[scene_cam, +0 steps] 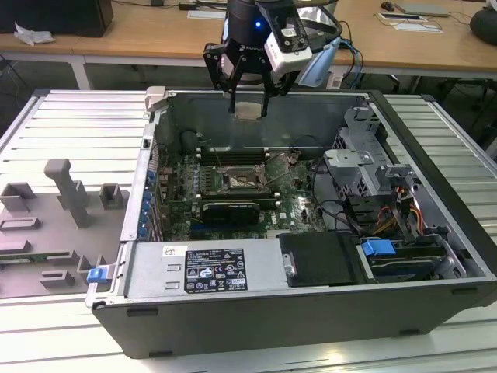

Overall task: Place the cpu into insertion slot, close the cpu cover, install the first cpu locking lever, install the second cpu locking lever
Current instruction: 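Place the cpu into insertion slot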

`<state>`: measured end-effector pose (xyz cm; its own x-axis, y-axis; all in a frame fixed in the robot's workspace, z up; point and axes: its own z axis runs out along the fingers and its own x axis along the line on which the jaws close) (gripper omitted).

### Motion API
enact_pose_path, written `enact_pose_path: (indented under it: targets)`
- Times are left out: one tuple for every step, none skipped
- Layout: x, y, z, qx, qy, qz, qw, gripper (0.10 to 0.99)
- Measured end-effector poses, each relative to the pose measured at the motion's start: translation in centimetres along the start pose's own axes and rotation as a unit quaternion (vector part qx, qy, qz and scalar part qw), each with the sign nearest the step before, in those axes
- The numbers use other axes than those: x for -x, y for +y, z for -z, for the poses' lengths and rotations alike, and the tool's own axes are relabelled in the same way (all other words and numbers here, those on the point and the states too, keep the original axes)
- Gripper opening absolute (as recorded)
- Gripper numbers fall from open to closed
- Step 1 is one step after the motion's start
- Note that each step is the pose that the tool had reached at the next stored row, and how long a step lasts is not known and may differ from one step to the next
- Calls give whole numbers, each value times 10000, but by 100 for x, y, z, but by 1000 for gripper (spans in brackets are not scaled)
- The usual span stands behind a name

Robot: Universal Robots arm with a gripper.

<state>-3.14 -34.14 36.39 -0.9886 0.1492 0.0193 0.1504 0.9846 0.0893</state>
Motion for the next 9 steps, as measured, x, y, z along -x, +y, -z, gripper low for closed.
enact_pose_path:
  targets:
    - [0,0,0,1,-4,-45,10000,537]
    - [0,0,-1,3,-11,-122,9999,537]
    - [0,0,-2,3,-14,-161,9999,537]
    - [0,0,-2,4,-17,-196,9998,537]
    - [0,0,-3,6,-25,-282,9996,537]
    - [0,0,-4,7,-34,-377,9993,537]
    - [0,-1,-4,8,-38,-419,9991,537]
    - [0,0,-5,9,-40,-450,9990,537]
    - [0,-1,-5,10,-44,-491,9988,537]
